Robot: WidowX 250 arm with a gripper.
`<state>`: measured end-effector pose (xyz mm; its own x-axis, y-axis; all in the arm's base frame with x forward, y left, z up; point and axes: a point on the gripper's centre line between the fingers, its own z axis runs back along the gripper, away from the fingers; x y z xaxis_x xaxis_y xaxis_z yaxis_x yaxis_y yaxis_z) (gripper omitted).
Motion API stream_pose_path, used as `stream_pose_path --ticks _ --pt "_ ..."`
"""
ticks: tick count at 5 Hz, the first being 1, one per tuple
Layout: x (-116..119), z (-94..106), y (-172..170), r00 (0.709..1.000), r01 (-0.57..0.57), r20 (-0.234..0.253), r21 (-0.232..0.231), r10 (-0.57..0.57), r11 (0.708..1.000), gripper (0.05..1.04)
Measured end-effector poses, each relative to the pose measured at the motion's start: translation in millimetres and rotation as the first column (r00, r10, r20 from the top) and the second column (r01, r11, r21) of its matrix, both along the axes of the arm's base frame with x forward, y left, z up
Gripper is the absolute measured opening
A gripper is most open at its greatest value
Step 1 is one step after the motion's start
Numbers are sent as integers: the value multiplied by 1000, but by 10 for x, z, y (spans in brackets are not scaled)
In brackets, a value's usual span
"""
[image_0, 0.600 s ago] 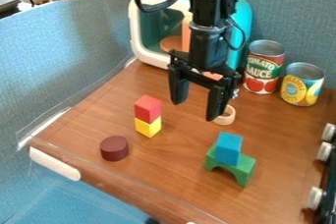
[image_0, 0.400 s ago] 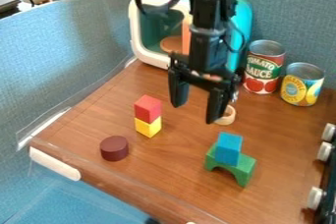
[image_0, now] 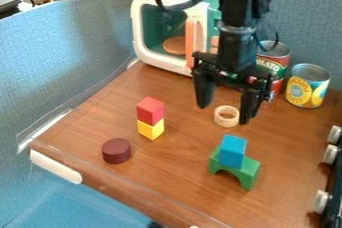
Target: Move the blue cube from the top of green arch to the top of red cube
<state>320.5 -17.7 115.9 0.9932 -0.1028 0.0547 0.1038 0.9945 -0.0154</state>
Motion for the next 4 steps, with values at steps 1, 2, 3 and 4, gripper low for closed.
stream_pose_path --ticks 1,2,3,4 --pt "44 44 -74 999 -21 48 -53 23 998 999" --pt "66 39 -121 996 -65 49 -108 71 992 999" --pt "52 -187 -82 989 -148 -10 -129 148 981 999" --pt "29 -390 -56 980 -191 -78 -101 184 976 999"
